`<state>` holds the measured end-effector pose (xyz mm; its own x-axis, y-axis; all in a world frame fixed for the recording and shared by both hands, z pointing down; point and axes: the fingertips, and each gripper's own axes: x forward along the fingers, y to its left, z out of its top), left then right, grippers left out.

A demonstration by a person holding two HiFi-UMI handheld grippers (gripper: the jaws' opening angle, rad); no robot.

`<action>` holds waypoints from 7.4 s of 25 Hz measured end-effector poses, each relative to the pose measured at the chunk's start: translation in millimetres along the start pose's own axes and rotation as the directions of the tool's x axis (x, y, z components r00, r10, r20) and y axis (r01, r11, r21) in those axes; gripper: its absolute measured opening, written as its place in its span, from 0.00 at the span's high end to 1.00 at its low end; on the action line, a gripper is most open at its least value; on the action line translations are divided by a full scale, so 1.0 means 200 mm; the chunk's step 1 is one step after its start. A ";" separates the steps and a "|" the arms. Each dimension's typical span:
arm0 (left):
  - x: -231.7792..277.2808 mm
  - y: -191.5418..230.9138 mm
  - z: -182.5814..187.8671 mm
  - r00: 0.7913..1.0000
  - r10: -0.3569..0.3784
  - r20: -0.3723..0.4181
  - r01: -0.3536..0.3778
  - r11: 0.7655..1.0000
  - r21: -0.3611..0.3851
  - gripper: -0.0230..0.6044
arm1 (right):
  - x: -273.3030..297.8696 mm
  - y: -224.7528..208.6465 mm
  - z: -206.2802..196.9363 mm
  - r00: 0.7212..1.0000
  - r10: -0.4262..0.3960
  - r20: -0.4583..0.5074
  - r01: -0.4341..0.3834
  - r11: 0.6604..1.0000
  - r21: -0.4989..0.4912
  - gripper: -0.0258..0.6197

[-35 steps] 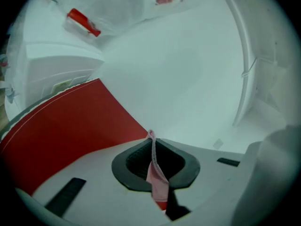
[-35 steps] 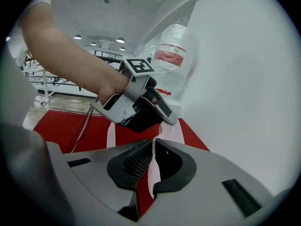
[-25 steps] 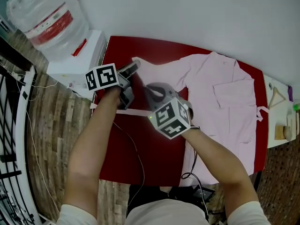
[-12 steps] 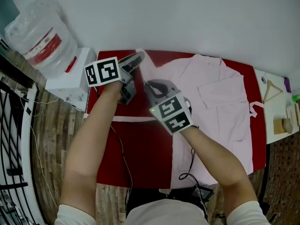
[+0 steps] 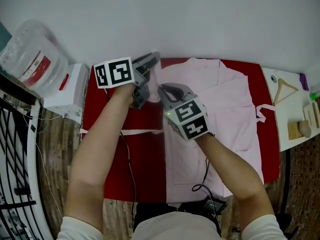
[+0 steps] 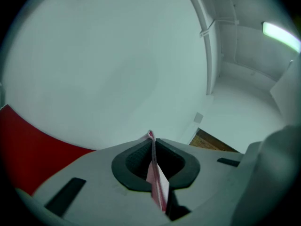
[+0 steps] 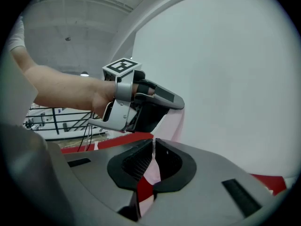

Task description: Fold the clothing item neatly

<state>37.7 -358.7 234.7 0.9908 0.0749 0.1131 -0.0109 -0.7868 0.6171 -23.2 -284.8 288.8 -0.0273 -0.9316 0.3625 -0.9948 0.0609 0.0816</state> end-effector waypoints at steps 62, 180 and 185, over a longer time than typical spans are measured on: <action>0.40 0.65 -1.32 0.822 0.239 -0.516 -0.324 0.943 -0.080 0.79 | -0.84 -1.05 -1.67 0.887 -0.270 -0.374 0.458 0.612 0.645 0.91; 2.12 -0.34 -1.22 0.852 0.090 -0.516 0.123 0.923 0.365 0.95 | -1.33 -1.68 -1.80 0.871 -0.330 -0.364 0.429 0.872 0.235 0.92; 1.86 -0.35 -1.09 0.900 0.061 -0.432 0.084 0.947 0.309 0.95 | -1.42 -1.66 -1.81 0.854 -0.347 -0.388 0.453 0.862 0.226 0.92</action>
<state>377.7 -142.3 402.2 0.8325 0.2843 0.4755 0.1151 -0.9283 0.3536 350.6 89.4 495.5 0.3601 -0.6776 0.6413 -0.8924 -0.4506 0.0250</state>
